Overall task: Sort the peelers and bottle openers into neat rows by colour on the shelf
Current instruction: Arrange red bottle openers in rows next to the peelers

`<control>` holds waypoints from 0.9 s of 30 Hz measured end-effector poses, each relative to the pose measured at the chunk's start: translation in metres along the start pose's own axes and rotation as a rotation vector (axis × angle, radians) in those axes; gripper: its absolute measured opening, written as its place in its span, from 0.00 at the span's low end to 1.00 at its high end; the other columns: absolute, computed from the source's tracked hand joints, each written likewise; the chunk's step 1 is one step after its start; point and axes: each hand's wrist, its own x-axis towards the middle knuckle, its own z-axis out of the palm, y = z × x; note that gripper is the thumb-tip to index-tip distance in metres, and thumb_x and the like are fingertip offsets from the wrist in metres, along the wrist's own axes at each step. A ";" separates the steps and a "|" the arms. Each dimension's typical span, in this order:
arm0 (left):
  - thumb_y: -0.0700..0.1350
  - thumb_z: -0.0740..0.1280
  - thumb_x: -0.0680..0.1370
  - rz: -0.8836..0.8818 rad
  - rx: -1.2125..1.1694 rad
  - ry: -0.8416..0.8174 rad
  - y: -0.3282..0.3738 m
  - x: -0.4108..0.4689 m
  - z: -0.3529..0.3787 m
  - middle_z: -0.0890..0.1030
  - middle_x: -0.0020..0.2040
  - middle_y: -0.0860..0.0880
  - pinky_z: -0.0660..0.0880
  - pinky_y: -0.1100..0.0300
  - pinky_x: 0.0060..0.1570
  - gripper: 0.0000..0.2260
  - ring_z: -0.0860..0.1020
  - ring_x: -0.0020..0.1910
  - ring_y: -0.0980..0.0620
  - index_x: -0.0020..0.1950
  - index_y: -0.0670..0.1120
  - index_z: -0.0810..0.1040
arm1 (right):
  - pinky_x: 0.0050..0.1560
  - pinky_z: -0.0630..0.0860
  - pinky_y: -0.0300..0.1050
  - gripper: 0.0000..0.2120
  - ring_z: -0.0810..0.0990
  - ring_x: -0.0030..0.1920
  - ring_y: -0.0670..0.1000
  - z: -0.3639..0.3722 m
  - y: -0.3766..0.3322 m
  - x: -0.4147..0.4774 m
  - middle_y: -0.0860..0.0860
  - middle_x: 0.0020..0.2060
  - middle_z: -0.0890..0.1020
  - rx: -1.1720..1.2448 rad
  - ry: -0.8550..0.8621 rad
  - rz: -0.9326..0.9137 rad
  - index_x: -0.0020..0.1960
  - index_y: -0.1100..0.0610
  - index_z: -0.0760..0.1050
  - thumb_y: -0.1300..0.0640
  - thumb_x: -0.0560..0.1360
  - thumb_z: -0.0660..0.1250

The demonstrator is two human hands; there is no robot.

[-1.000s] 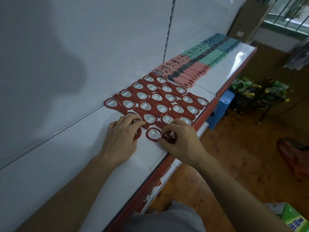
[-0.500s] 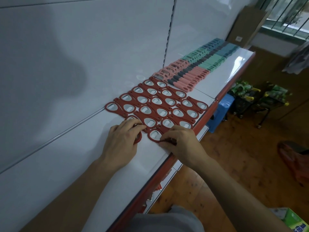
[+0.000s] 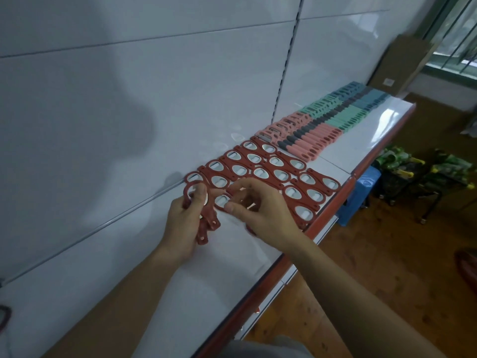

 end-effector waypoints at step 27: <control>0.52 0.56 0.82 -0.046 -0.533 0.233 0.014 0.030 -0.045 0.73 0.35 0.49 0.54 0.63 0.26 0.16 0.67 0.25 0.52 0.37 0.51 0.75 | 0.44 0.81 0.45 0.10 0.82 0.41 0.47 0.062 0.017 0.068 0.48 0.42 0.85 -0.314 -0.093 -0.241 0.42 0.55 0.83 0.69 0.69 0.75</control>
